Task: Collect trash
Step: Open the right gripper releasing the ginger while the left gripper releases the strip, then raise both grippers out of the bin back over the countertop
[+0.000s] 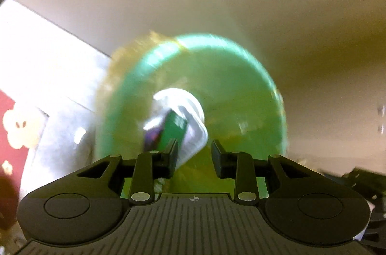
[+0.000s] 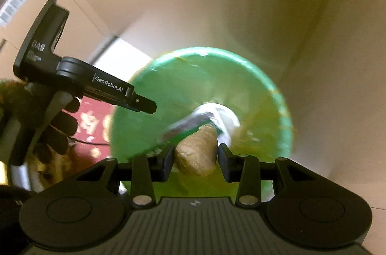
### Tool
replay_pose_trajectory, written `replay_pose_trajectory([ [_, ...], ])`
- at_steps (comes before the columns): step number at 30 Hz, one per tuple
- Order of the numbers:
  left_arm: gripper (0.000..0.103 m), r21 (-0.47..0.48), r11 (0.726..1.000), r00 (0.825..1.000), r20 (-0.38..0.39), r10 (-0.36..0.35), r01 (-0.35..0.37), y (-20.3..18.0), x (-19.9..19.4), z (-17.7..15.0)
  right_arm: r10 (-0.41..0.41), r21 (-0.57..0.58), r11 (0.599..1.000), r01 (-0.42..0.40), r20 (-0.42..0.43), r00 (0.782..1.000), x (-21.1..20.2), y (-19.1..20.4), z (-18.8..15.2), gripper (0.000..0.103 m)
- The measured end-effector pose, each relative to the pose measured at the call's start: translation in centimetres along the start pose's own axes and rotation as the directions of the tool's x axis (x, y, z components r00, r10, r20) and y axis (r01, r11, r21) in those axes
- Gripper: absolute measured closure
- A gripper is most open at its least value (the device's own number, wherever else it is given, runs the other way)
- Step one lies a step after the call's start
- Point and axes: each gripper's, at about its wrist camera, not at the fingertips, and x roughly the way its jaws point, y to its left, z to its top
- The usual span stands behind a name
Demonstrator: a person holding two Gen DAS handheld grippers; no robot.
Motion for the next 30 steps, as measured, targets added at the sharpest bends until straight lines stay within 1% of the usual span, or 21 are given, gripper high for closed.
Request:
replay_pose_trajectory([
  [1,0.069,-0.022,1.000,1.000,0.024,-0.006,0.006,0.4,-0.8,0.0,0.040,0.011,0.999,-0.040,-0.006,0.999,0.3,-0.1,0.5,0.064],
  [2,0.069,-0.043,0.999,0.999,0.045,-0.011,0.013,0.8,-1.7,-0.1,0.059,0.020,0.998,-0.059,-0.009,0.998,0.5,0.0,0.8,0.063],
  [3,0.069,-0.057,0.998,0.998,0.063,-0.014,0.018,1.1,-2.5,-0.2,0.064,0.022,0.998,-0.064,-0.003,0.998,0.5,0.0,1.2,0.061],
  [4,0.069,-0.063,0.998,0.997,0.077,-0.016,0.021,1.3,-3.2,-0.2,0.063,0.017,0.998,-0.064,0.009,0.998,0.1,0.1,1.3,0.057],
  [5,0.069,-0.066,0.998,0.996,0.093,-0.018,0.024,1.4,-4.0,-0.3,0.057,0.006,0.998,-0.057,0.021,0.998,-0.4,0.2,1.4,0.056],
  [8,0.069,-0.067,0.997,0.990,0.141,-0.019,0.029,1.2,-6.4,-0.1,0.024,-0.017,1.000,-0.024,0.047,0.999,-2.3,-0.1,1.3,0.055],
  [10,0.069,-0.048,0.999,0.983,0.183,-0.007,0.016,0.8,-8.1,0.2,-0.016,-0.015,1.000,0.017,0.070,0.997,-3.6,-0.6,1.4,0.055],
  [12,0.070,-0.011,1.000,0.972,0.234,0.012,-0.010,-0.1,-9.8,0.5,-0.088,-0.004,0.996,0.089,0.119,0.989,-5.7,-1.5,1.1,0.055],
  [14,0.070,0.035,0.999,0.955,0.298,0.007,-0.018,-1.4,-12.0,1.2,-0.173,0.028,0.985,0.171,0.176,0.969,-7.9,-2.6,0.7,0.055],
  [15,0.070,0.057,0.998,0.943,0.332,-0.004,-0.016,-2.1,-13.2,1.5,-0.224,0.055,0.975,0.217,0.215,0.951,-9.3,-3.2,0.4,0.055],
  [16,0.070,0.086,0.996,0.928,0.373,-0.021,-0.012,-3.0,-14.5,2.0,-0.268,0.082,0.963,0.255,0.249,0.931,-10.5,-3.8,0.1,0.055],
  [17,0.070,0.110,0.994,0.913,0.406,-0.037,-0.009,-3.8,-15.6,2.4,-0.320,0.117,0.947,0.299,0.288,0.902,-12.0,-4.3,-0.2,0.055],
  [19,0.070,0.158,0.987,0.879,0.470,-0.073,-0.002,-5.4,-17.9,3.2,-0.416,0.187,0.909,0.372,0.362,0.834,-14.9,-5.3,-1.0,0.055],
  [21,0.070,0.199,0.980,0.837,0.536,-0.114,0.006,-7.2,-20.1,4.0,-0.515,0.261,0.857,0.444,0.419,0.748,-17.8,-6.0,-1.9,0.055],
  [24,0.071,0.252,0.967,0.767,0.615,-0.182,0.027,-9.5,-23.1,4.6,-0.649,0.365,0.760,0.538,0.470,0.599,-21.9,-6.6,-3.0,0.055],
  [26,0.071,0.299,0.953,0.716,0.654,-0.245,0.053,-11.0,-25.3,4.8,-0.701,0.420,0.710,0.565,0.489,0.518,-24.1,-6.9,-3.5,0.055],
  [27,0.071,0.319,0.946,0.694,0.667,-0.271,0.063,-11.7,-26.3,5.1,-0.717,0.442,0.693,0.569,0.499,0.486,-25.1,-7.1,-3.6,0.055],
  [28,0.071,0.334,0.940,0.682,0.671,-0.290,0.071,-12.4,-27.2,5.3,-0.732,0.458,0.677,0.576,0.506,0.457,-25.8,-7.3,-3.5,0.055],
  [29,0.071,0.354,0.932,0.674,0.670,-0.312,0.080,-13.2,-27.7,5.7,-0.748,0.469,0.657,0.591,0.505,0.431,-26.0,-7.4,-3.0,0.055],
  [30,0.071,0.370,0.925,0.675,0.663,-0.325,0.082,-14.0,-28.1,5.9,-0.764,0.475,0.635,0.609,0.499,0.408,-26.4,-7.7,-2.5,0.055],
])
